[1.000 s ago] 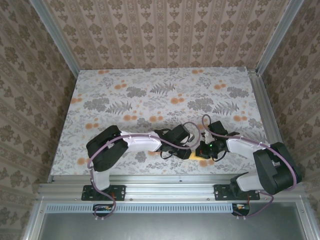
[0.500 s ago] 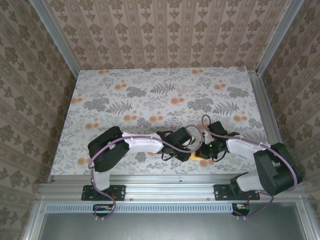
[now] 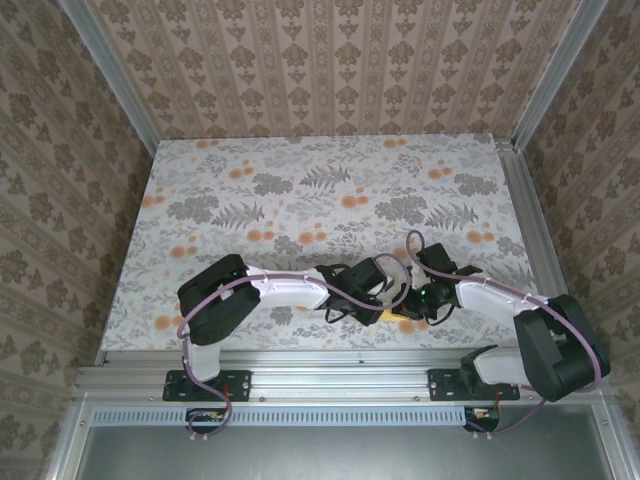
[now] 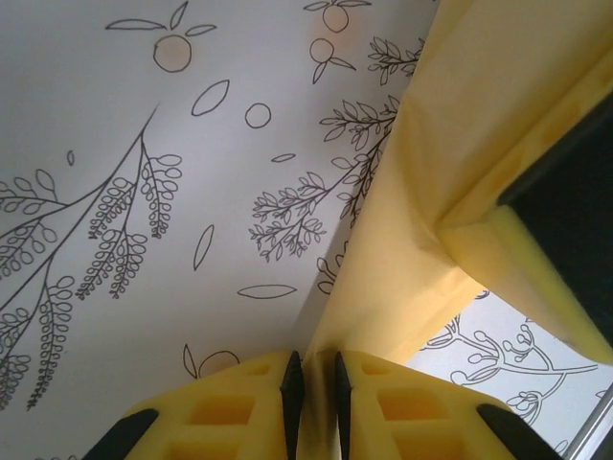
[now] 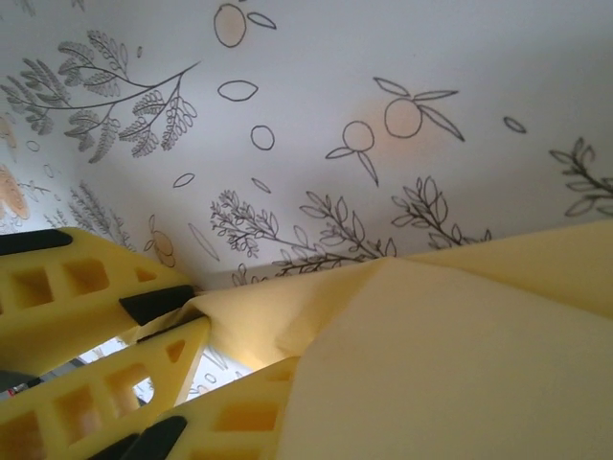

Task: Fold a paper plane with a square sheet of paper (pick it up from the middle)
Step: Fold the wing for the fifth time at the center of the table.

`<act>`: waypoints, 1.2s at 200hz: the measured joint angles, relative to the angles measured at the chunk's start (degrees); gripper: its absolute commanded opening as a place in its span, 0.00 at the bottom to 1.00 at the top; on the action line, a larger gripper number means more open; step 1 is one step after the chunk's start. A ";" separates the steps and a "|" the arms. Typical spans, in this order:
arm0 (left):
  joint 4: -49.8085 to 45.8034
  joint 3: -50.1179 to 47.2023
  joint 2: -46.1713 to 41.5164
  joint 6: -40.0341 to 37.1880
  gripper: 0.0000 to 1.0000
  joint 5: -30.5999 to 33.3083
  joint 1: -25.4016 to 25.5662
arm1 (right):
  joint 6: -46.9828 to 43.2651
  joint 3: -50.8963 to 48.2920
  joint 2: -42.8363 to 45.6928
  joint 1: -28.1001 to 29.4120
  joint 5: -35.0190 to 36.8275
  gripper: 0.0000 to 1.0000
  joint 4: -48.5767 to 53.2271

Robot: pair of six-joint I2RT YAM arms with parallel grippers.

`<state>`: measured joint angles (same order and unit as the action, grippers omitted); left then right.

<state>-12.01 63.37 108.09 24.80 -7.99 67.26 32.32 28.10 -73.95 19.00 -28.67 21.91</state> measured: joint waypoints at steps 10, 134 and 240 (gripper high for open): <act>0.02 0.00 0.07 -0.13 0.21 0.20 0.07 | 0.59 0.00 0.92 0.00 -0.02 0.17 0.61; 0.20 -0.02 0.07 -2.12 0.21 0.35 0.22 | 4.09 -0.96 2.12 0.00 -0.35 0.00 -0.13; 0.52 -0.02 0.07 -2.58 0.31 -0.22 0.55 | 2.40 -1.36 1.70 0.00 0.07 0.00 2.58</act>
<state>-11.49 63.35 108.16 22.22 -8.21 67.81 34.72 26.74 -72.25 19.00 -28.60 24.49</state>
